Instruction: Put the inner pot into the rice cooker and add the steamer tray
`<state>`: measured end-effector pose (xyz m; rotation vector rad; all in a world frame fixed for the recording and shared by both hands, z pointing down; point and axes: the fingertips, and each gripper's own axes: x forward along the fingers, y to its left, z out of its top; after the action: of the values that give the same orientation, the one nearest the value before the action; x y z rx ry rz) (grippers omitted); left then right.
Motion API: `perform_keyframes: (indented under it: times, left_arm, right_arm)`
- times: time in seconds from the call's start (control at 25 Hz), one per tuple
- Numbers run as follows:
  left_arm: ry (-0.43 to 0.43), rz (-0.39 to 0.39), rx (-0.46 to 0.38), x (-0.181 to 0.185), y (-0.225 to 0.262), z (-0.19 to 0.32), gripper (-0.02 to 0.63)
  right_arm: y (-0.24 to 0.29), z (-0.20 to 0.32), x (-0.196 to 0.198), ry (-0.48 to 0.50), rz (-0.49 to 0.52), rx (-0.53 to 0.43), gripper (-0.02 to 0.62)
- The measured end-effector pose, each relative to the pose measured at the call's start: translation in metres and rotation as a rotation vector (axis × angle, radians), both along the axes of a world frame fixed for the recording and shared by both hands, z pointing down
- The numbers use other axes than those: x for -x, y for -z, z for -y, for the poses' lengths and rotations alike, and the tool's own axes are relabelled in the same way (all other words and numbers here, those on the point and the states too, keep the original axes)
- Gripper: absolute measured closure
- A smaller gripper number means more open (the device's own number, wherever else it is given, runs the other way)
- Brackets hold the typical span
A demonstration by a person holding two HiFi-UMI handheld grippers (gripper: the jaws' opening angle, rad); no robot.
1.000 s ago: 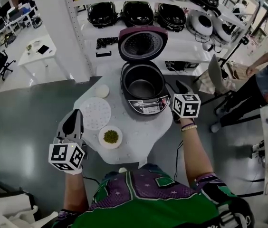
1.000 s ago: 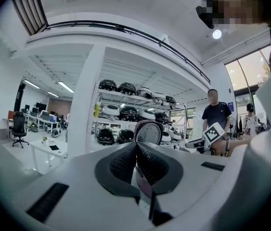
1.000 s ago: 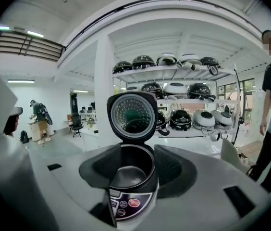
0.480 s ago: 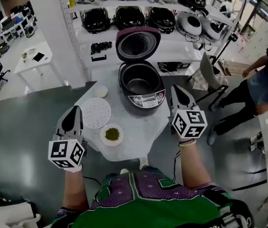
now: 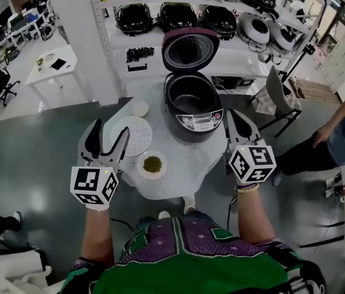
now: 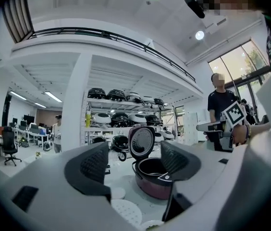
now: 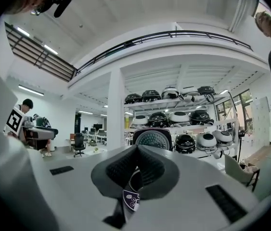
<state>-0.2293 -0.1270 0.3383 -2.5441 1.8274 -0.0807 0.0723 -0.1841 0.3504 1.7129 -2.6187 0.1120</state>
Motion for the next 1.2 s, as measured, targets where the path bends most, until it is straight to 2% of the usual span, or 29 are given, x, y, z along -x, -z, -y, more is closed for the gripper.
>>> perform_keyframes:
  times: [0.04,0.16,0.6,0.92,1.2]
  left_arm:
    - [0.004,0.016,0.003,0.000,-0.002,0.002,0.238]
    - [0.036,0.035,0.009,0.010,-0.013,0.009,0.193]
    - [0.158,0.011,0.211,0.077,-0.130,0.051,0.190]
    - [0.218,0.062,0.374,0.104,-0.234,0.090,0.192]
    - [0.231,0.098,0.501,0.119,-0.314,0.118,0.193]
  right_arm:
    - [0.000,-0.001,0.003,0.007,0.001,-0.002,0.589]
    - [0.000,-0.002,0.014,0.034,0.000,-0.011,0.589]
    - [-0.009,0.014,0.049,0.104,-0.010,-0.027,0.589]
    - [-0.029,0.039,0.064,0.143,-0.038,0.009,0.589]
    - [-0.042,0.064,0.068,0.166,-0.044,0.017,0.589]
